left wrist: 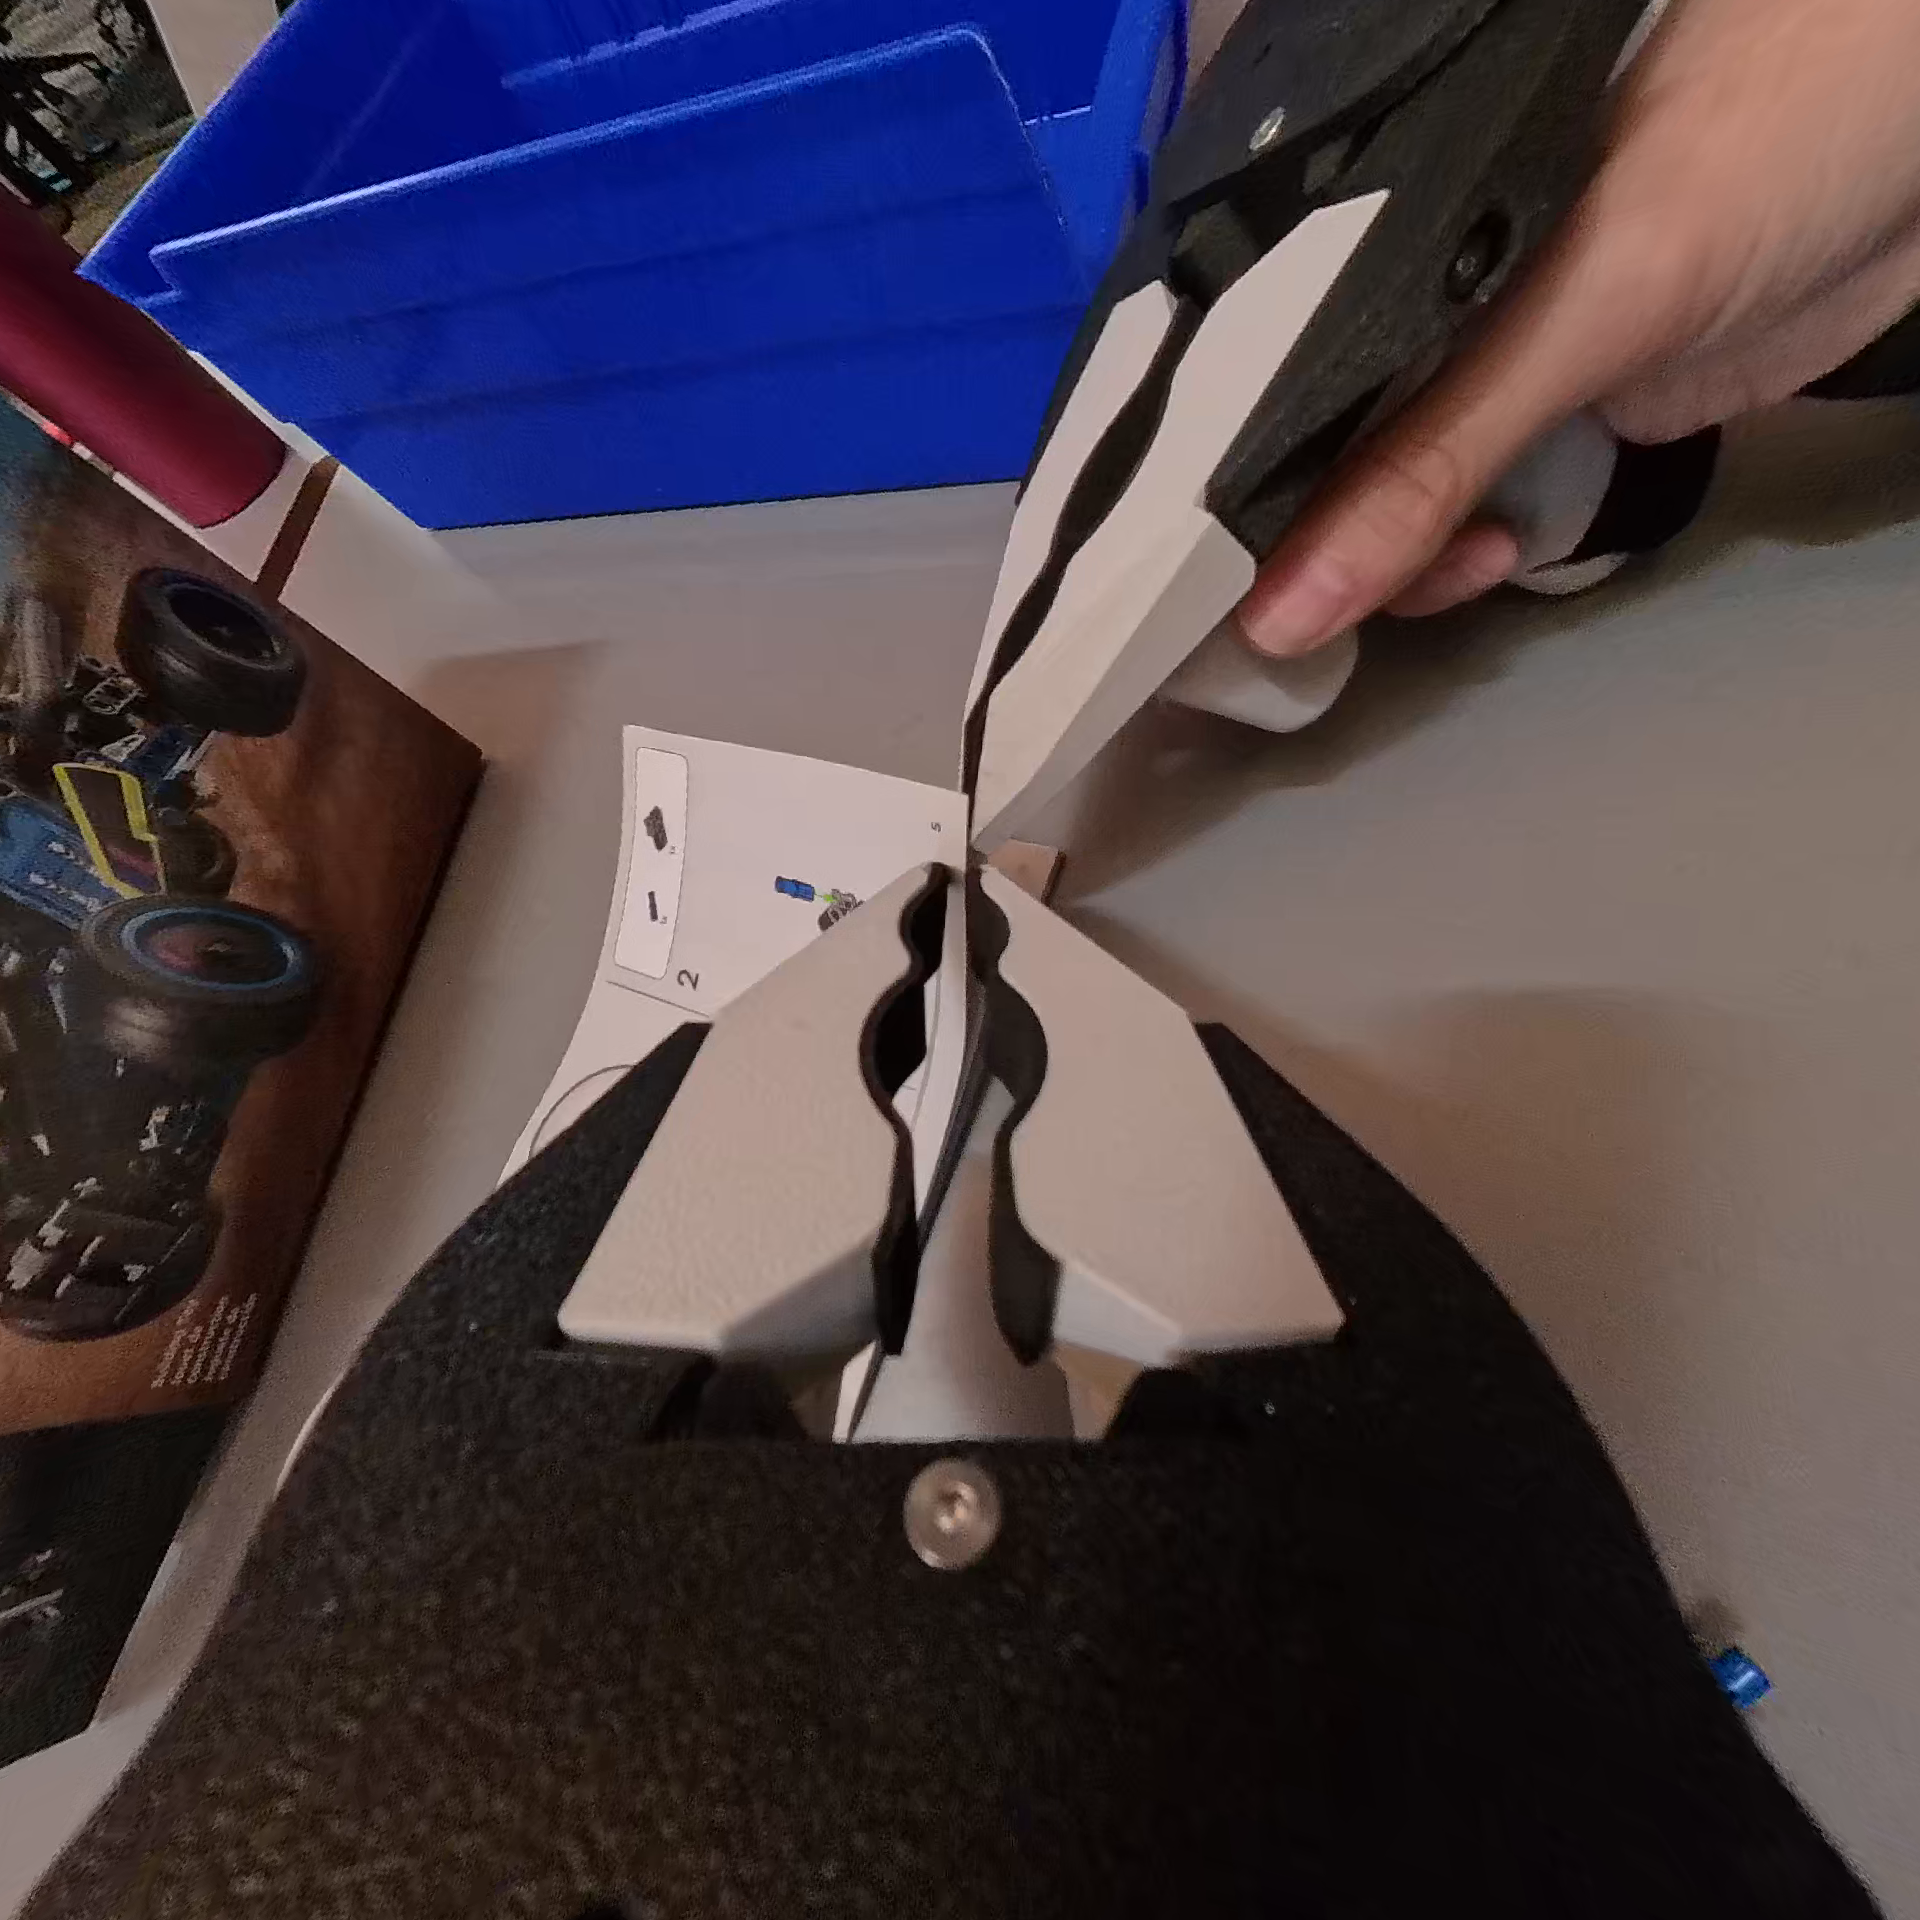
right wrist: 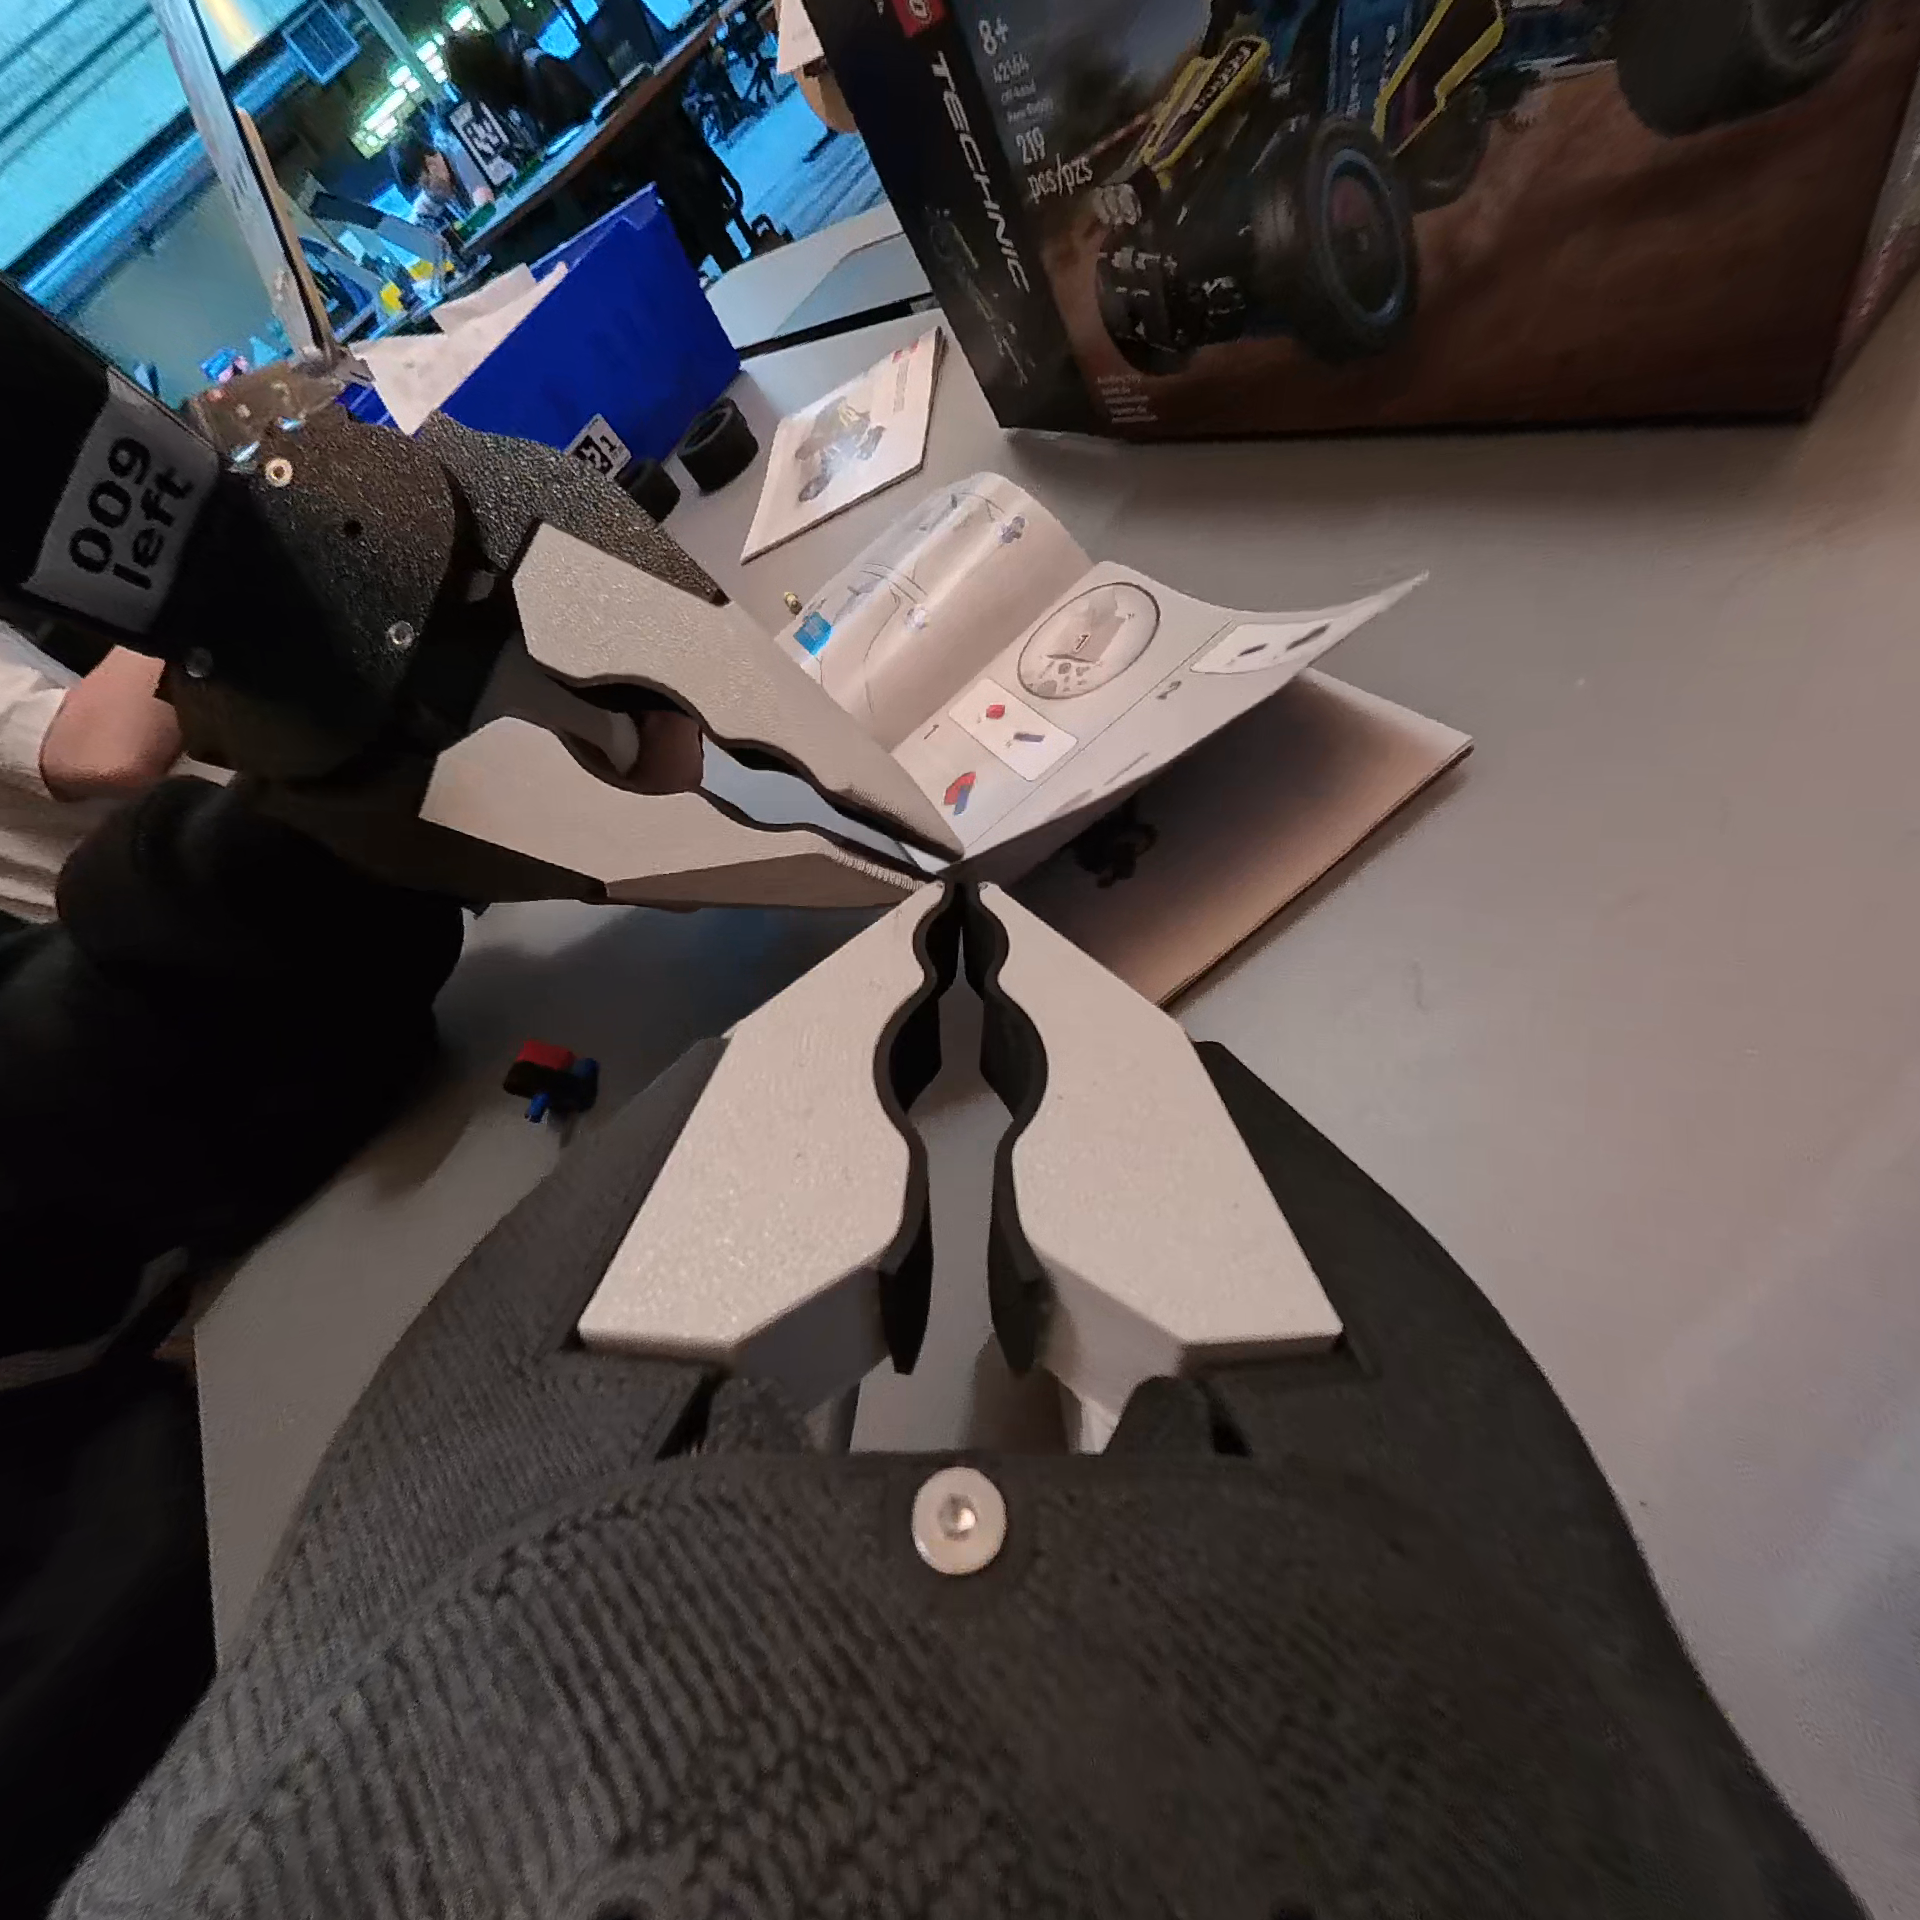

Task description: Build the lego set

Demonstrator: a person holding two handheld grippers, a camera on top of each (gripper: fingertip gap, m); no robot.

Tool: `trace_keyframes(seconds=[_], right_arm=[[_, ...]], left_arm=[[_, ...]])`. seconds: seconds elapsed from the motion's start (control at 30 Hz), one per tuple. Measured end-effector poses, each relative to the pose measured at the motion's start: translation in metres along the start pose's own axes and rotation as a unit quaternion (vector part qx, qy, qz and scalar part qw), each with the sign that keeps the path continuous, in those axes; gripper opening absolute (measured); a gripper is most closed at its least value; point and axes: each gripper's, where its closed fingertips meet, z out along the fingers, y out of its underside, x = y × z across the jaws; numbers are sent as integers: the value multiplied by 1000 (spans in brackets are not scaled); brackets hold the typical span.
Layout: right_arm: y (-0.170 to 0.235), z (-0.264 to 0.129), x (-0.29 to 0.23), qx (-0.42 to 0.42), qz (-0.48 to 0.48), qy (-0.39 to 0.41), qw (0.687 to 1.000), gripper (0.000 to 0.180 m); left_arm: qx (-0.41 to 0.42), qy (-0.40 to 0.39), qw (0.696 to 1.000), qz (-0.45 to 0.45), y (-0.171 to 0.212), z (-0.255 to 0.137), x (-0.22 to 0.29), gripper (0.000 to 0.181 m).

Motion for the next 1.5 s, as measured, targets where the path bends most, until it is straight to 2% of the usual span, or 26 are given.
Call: trace_keyframes(seconds=[0.3, 0.4, 0.43, 0.5, 0.6, 0.7, 0.77, 0.87, 0.93, 1.03, 1.23, 1.37, 1.5], right_arm=[[1, 0, 3, -7, -11, 11, 1000, 0], [4, -5, 14, -23, -18, 47, 998, 0], [2, -7, 14, -26, -27, 58, 998, 2], [-15, -15, 10, -4, -65, 91, 994, 18], [-37, -16, -7, 39, -116, 102, 987, 18], [-17, 9, -1, -10, -91, 76, 993, 24], [-1, 24, 2, -46, -72, 52, 995, 15], [7, 31, 16, -82, -133, 102, 982, 7], [3, 31, 22, -77, -156, 126, 977, 0], [0, 28, 25, -70, -162, 136, 975, 0], [2, 29, 26, -77, -177, 143, 971, 0], [5, 31, 27, -88, -183, 149, 968, 0], [10, 33, 29, -106, -192, 157, 963, 0]], left_arm=[[5, -24, 1000, -19, 0, -5, -12, 0], [25, -49, 997, -50, -4, -13, -25, 0], [36, -56, 996, -65, -7, -17, -30, 0], [57, -51, 993, -90, -11, -25, -35, 0], [73, -47, 990, -111, -11, -31, -41, 0], [78, -25, 990, -118, -9, -31, -38, 0], [81, -4, 990, -119, -9, -29, -31, 0], [77, 25, 991, -105, -9, -23, -20, 0], [58, 47, 992, -97, -3, -19, -12, 13], [36, 36, 995, -85, 6, -13, -14, 9], [52, 31, 993, -98, 1, -11, -19, 5], [50, 60, 992, -102, 0, -6, -13, 8], [18, 46, 995, -90, 9, 1, -14, 3]])
